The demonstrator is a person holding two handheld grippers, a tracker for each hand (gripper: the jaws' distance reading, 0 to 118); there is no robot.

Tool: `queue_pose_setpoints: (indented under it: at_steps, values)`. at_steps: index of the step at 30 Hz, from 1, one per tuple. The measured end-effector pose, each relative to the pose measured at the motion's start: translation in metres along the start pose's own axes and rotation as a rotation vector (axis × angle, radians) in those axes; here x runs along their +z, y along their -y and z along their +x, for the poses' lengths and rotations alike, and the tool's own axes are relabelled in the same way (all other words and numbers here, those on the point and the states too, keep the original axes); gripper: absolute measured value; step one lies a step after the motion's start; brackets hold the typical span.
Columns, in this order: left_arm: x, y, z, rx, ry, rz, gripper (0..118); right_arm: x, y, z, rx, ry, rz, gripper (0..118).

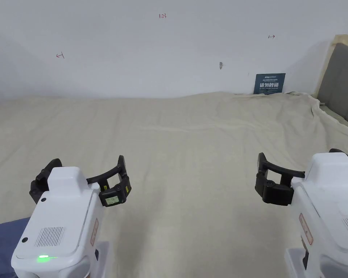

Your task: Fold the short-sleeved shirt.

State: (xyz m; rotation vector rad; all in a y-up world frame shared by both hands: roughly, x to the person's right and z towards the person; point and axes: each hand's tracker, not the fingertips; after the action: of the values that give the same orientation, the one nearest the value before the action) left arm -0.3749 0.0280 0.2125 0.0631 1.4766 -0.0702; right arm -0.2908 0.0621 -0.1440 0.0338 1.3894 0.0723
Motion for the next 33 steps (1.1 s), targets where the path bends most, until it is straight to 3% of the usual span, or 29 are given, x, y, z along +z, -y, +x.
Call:
queue_pose_setpoints:
  at_steps: [33]
  values:
    - [0.0023,0.0026,-0.0064,0.011,-0.021,0.000,118,0.0014,-0.0023,-0.0066,0.017,-0.001,0.017,117]
